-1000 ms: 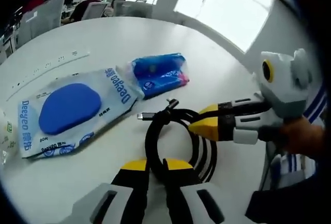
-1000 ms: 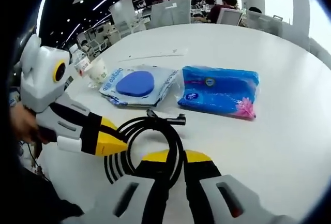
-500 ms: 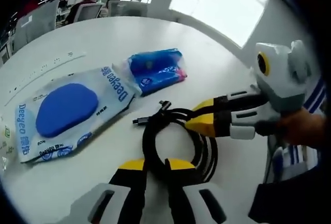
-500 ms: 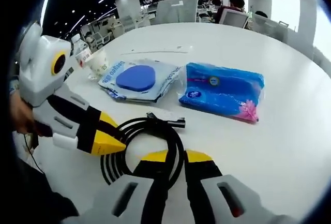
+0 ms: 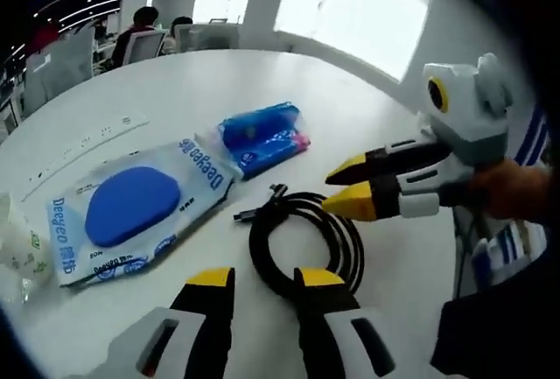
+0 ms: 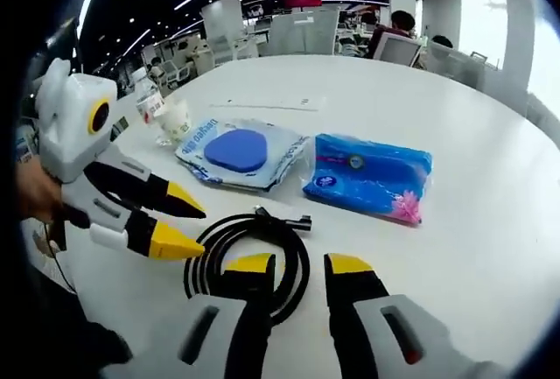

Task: Arrange the tabletop items into an orderly group along one side of the table until the central work area is clear of visible clutter.

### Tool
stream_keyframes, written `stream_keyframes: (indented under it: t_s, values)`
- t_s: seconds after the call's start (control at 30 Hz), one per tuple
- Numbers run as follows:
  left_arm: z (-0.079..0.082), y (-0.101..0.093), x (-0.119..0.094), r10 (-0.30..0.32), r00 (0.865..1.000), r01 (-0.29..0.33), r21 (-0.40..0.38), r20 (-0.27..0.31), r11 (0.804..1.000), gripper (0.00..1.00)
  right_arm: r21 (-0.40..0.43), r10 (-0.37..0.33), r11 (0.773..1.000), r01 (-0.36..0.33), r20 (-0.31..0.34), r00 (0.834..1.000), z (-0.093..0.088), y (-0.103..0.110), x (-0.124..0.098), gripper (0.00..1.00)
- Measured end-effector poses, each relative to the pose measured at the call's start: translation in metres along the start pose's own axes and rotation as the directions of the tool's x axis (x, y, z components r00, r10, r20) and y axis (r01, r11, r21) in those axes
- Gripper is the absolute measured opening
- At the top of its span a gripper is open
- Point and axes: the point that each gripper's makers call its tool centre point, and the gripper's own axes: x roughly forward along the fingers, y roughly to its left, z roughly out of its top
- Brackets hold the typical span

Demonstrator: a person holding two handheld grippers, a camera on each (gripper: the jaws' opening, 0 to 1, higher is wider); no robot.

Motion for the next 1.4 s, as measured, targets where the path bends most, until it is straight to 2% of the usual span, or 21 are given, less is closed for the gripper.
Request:
stream_keyframes:
  t_s: [0.17, 0.27, 0.37, 0.47, 0.6, 0.7, 0.83, 1.0, 1.1, 1.27, 1.4]
  values:
    - [0.003, 0.002, -0.016, 0.015, 0.999, -0.015, 0.009, 0.041, 1.0, 0.36, -0.027, -0.002, 1.0, 0.003, 0.032, 0.999, 0.009, 0.005, -0.017, 0.28]
    - [0.004, 0.005, -0.032, 0.026, 0.997, -0.026, -0.001, 0.072, 1.0, 0.4, -0.055, 0.013, 0.998, -0.01, 0.054, 0.998, 0.014, 0.011, -0.027, 0.34]
    - [0.0, 0.011, -0.048, 0.047, 0.994, -0.047, -0.008, 0.099, 0.999, 0.43, -0.061, 0.019, 0.998, -0.014, 0.081, 0.997, 0.021, 0.013, -0.038, 0.4]
    - [-0.011, 0.017, -0.065, 0.055, 0.993, -0.052, -0.03, 0.109, 0.998, 0.49, -0.047, 0.024, 0.999, -0.019, 0.113, 0.993, 0.026, 0.015, -0.046, 0.45]
    - [-0.024, 0.027, -0.094, 0.098, 0.988, -0.093, -0.046, 0.122, 0.995, 0.55, -0.036, 0.036, 0.999, -0.031, 0.14, 0.989, 0.031, 0.018, -0.058, 0.51]
    - [-0.033, 0.034, -0.11, 0.107, 0.985, -0.099, -0.067, 0.137, 0.993, 0.62, -0.03, 0.043, 0.999, -0.039, 0.146, 0.988, 0.029, 0.019, -0.063, 0.57]
    - [-0.044, 0.047, -0.133, 0.138, 0.979, -0.128, -0.076, 0.151, 0.989, 0.67, -0.037, 0.049, 0.998, -0.044, 0.148, 0.988, 0.023, 0.018, -0.07, 0.64]
    - [-0.055, 0.061, -0.167, 0.176, 0.968, -0.167, -0.068, 0.177, 0.984, 0.73, -0.021, 0.068, 0.998, -0.065, 0.196, 0.978, 0.025, 0.024, -0.087, 0.78]
    - [-0.064, 0.066, -0.186, 0.185, 0.968, -0.177, -0.064, 0.17, 0.982, 0.78, -0.029, 0.071, 0.997, -0.066, 0.209, 0.975, 0.025, 0.027, -0.096, 0.84]
    - [-0.069, 0.067, -0.211, 0.205, 0.958, -0.2, -0.045, 0.202, 0.979, 0.86, -0.049, 0.074, 0.997, -0.066, 0.205, 0.976, 0.017, 0.026, -0.107, 0.93]
    - [-0.067, 0.062, -0.228, 0.218, 0.948, -0.222, -0.009, 0.231, 0.975, 0.95, -0.015, 0.076, 0.997, -0.074, 0.206, 0.976, 0.013, 0.026, -0.115, 0.99]
